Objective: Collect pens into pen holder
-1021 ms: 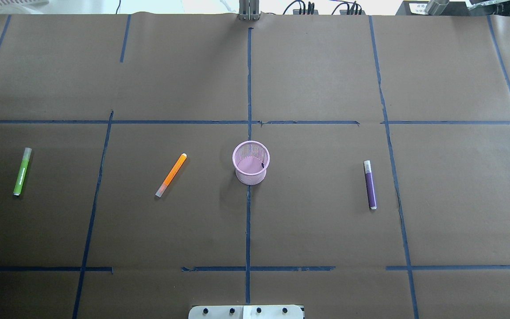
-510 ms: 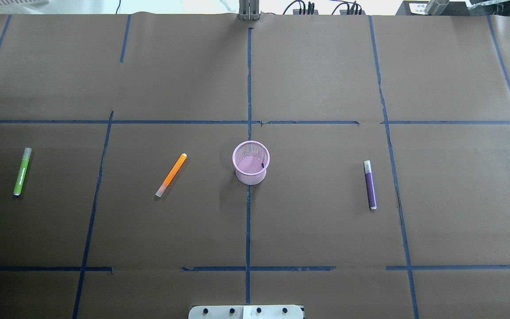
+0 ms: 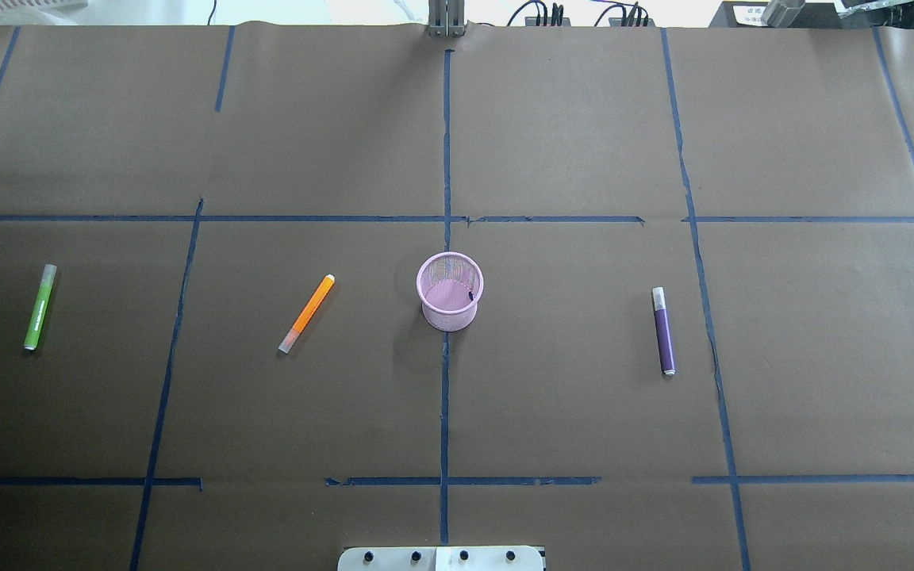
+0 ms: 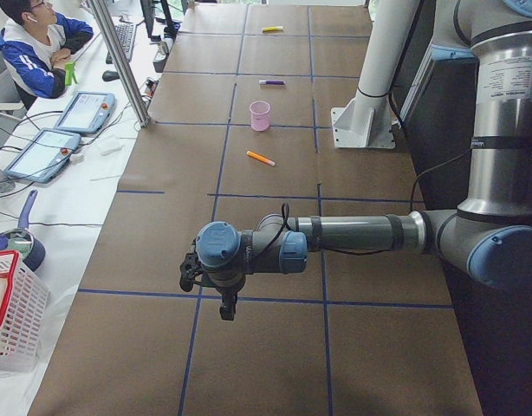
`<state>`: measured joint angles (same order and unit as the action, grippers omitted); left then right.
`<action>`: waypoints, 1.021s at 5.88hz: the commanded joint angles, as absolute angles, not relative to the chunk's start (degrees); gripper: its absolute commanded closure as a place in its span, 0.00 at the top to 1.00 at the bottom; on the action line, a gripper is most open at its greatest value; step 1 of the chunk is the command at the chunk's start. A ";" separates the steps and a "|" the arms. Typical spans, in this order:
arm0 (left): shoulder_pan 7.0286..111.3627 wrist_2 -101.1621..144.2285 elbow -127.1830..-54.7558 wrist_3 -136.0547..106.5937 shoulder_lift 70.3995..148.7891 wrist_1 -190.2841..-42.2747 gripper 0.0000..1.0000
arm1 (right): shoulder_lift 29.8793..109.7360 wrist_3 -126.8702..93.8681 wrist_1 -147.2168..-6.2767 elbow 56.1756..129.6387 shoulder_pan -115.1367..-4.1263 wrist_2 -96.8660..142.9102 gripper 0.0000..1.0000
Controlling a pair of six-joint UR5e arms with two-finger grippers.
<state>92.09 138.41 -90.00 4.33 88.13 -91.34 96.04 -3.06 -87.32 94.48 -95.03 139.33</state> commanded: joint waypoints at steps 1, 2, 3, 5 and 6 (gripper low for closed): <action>91.93 138.51 -91.22 4.39 88.59 -92.02 1.00 | 92.50 -3.16 -85.25 94.13 -91.96 139.48 1.00; 91.76 138.95 -92.88 4.48 88.59 -92.11 1.00 | 91.50 -3.08 -84.99 91.17 -90.80 139.31 1.00; 91.50 138.96 -95.34 4.83 88.51 -92.20 1.00 | 90.97 -2.90 -81.94 86.97 -89.66 139.39 1.00; 79.36 138.17 -99.39 4.23 89.99 -97.18 1.00 | 91.15 -3.16 -75.24 84.12 -89.56 139.48 1.00; 74.93 134.86 -99.40 -0.04 91.57 -97.21 1.00 | 90.97 -3.25 -75.23 84.20 -89.56 139.48 1.00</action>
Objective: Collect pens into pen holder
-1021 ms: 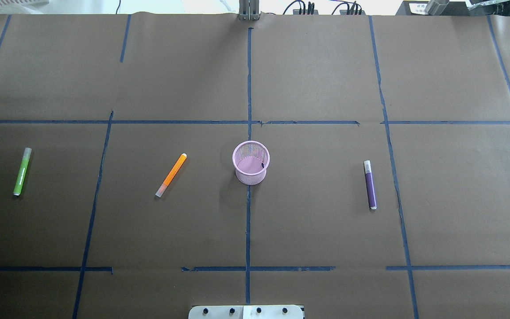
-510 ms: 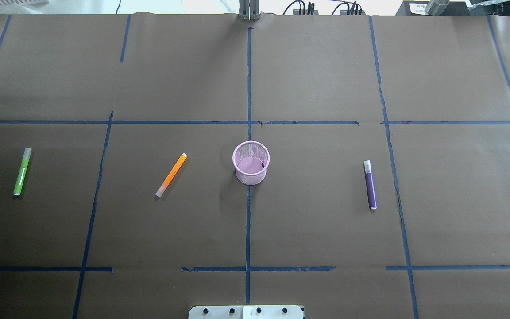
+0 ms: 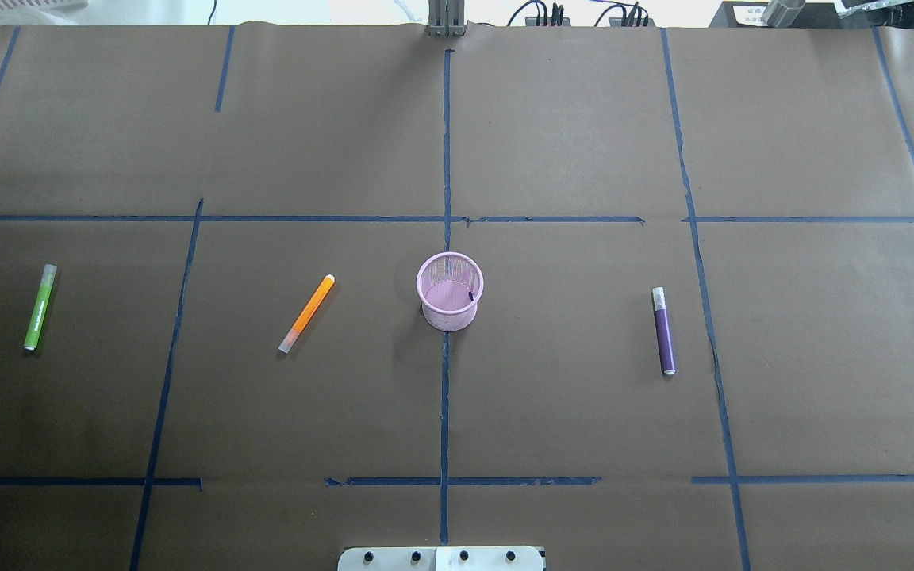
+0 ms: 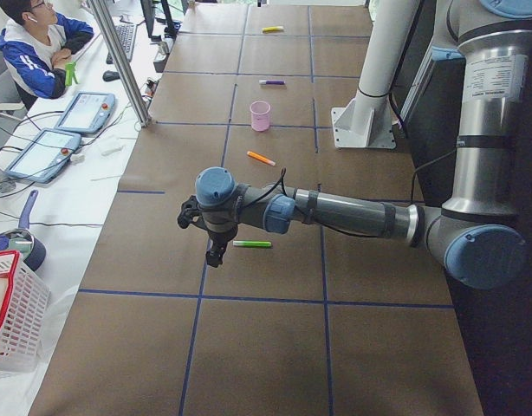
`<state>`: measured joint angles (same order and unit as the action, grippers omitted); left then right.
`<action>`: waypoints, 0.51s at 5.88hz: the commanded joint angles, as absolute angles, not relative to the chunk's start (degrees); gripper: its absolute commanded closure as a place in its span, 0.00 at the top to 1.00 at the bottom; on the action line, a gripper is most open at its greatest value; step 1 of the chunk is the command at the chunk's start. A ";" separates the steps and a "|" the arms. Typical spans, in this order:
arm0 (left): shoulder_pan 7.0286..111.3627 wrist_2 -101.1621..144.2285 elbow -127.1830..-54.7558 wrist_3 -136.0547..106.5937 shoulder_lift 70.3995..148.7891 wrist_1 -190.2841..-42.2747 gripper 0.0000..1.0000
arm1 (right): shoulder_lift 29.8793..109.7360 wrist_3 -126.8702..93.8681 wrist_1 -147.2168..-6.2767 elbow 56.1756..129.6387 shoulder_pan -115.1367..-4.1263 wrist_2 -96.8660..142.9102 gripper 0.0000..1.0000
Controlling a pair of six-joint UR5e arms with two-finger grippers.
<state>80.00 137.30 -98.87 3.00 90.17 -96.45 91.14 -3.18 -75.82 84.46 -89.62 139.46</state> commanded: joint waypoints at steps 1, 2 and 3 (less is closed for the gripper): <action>69.84 134.39 -98.27 -12.27 93.76 -97.82 1.00 | 90.97 -3.16 -75.15 84.46 -89.56 139.66 1.00; 67.00 132.21 -98.00 -16.92 94.39 -99.13 1.00 | 90.88 -3.16 -75.15 84.64 -89.56 139.75 1.00; 64.62 128.88 -97.39 -16.35 94.83 -99.40 1.00 | 90.79 -3.08 -75.15 85.07 -89.56 139.75 1.00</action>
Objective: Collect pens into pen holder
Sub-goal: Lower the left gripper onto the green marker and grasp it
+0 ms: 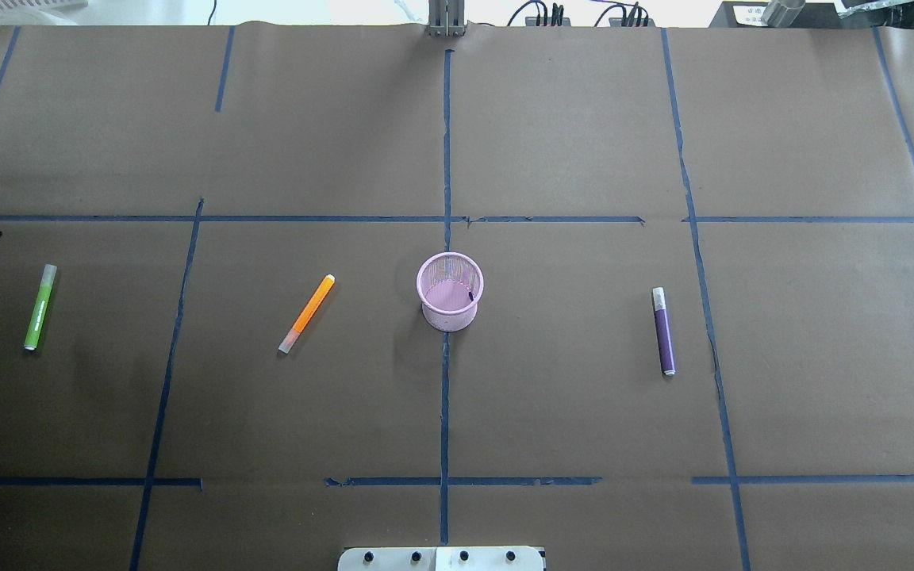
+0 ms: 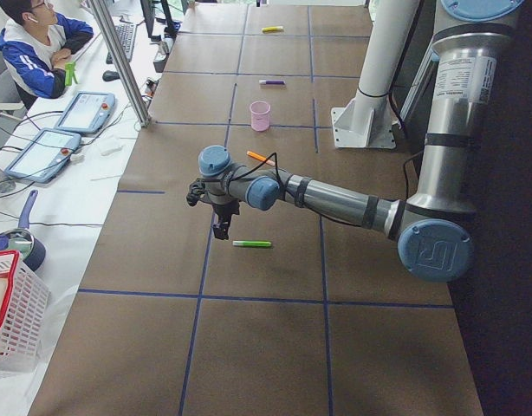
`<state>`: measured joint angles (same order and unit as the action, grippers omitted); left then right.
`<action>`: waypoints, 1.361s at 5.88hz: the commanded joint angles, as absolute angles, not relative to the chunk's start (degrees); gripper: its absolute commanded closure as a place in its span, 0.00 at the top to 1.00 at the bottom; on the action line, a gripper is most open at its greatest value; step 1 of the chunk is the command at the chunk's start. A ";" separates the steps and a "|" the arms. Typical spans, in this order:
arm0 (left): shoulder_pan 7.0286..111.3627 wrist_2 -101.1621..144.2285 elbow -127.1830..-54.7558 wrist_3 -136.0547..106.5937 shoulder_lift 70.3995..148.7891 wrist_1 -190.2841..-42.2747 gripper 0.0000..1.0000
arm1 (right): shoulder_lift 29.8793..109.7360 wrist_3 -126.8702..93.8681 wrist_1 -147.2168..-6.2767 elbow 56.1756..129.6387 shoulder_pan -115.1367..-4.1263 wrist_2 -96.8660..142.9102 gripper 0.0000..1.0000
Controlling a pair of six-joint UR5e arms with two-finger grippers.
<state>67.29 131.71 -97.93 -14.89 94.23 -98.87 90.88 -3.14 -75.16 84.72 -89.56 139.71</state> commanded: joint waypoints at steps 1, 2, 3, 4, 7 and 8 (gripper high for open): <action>63.82 127.63 -97.21 -16.78 95.18 -99.75 1.00 | 90.79 -3.08 -75.15 85.43 -89.56 139.75 1.00; 63.72 124.66 -95.47 -17.31 94.75 -103.15 1.00 | 90.88 -3.08 -75.23 86.21 -89.56 140.01 1.00; 63.72 124.54 -92.75 -22.36 94.49 -107.36 1.00 | 90.88 -3.08 -75.23 86.22 -89.56 139.92 1.00; 63.63 124.28 -87.85 -28.94 93.26 -118.45 1.00 | 90.88 -3.08 -75.15 86.31 -89.56 140.01 1.00; 58.30 123.93 -86.40 -34.27 93.34 -123.14 1.00 | 90.79 -3.08 -75.15 86.22 -89.56 139.83 1.00; 56.71 123.93 -86.14 -34.28 93.34 -123.05 1.00 | 90.88 -3.08 -75.23 86.13 -89.56 139.83 1.00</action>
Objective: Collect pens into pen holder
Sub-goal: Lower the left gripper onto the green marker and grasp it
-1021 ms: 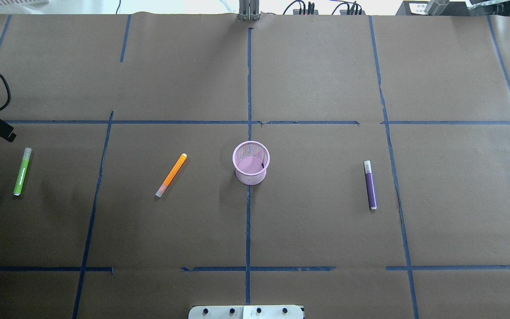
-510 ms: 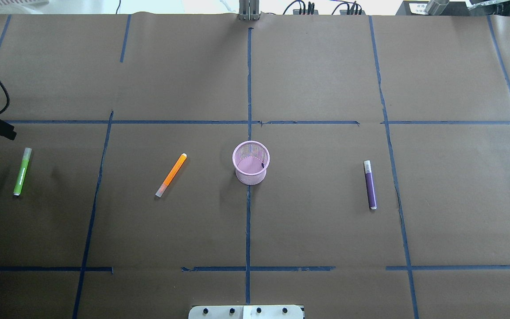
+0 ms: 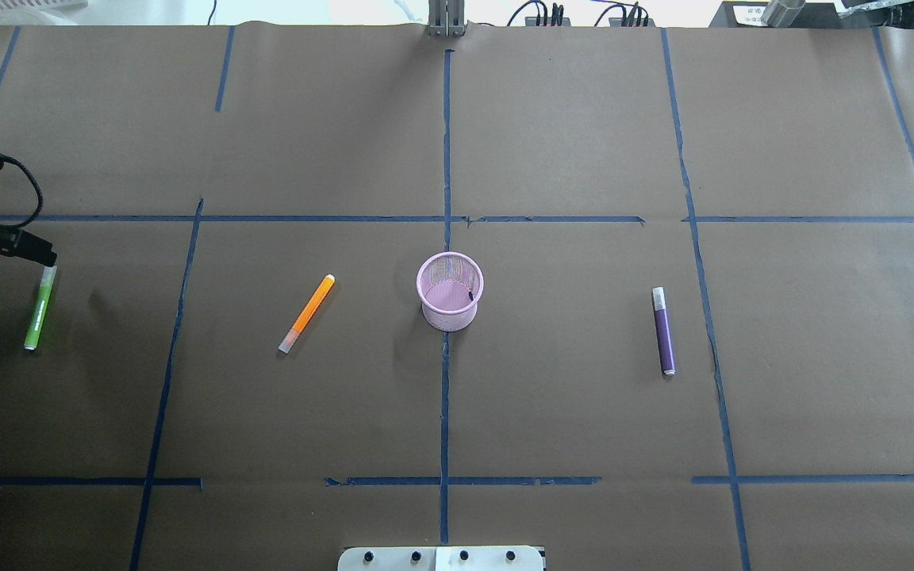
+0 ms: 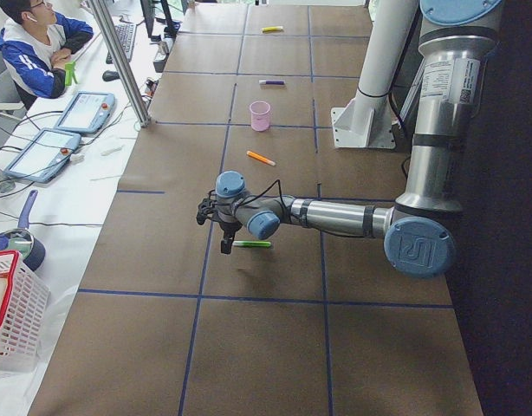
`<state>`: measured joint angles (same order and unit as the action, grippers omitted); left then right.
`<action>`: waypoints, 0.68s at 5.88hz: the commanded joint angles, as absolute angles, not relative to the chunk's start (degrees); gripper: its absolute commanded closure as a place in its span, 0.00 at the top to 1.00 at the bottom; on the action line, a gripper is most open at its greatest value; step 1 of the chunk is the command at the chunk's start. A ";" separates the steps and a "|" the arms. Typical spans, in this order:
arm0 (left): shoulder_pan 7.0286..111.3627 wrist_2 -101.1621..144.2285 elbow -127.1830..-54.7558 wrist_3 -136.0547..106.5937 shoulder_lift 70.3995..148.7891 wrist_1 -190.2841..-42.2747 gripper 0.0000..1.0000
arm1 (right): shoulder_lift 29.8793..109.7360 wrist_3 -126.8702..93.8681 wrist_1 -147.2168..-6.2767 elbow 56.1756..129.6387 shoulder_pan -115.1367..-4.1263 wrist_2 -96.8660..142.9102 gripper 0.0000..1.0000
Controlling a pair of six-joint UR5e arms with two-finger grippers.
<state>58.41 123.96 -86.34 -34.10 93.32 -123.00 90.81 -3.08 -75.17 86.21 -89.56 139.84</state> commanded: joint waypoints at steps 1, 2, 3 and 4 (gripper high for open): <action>55.47 123.93 -85.78 -34.19 93.25 -122.52 1.00 | 90.88 -3.08 -75.23 86.05 -89.56 139.83 1.00; 55.37 123.93 -85.43 -34.10 93.34 -122.52 1.00 | 90.88 -3.08 -75.23 86.04 -89.56 139.75 1.00; 55.37 123.93 -85.17 -33.75 93.43 -122.52 0.97 | 90.88 -3.08 -75.23 86.13 -89.56 139.75 1.00; 55.37 124.01 -85.08 -33.66 93.43 -122.43 0.89 | 90.88 -3.08 -75.23 86.13 -89.56 139.75 1.00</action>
<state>55.42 123.95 -85.23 -33.80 93.40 -122.50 90.88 -3.08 -75.23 86.10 -89.56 139.75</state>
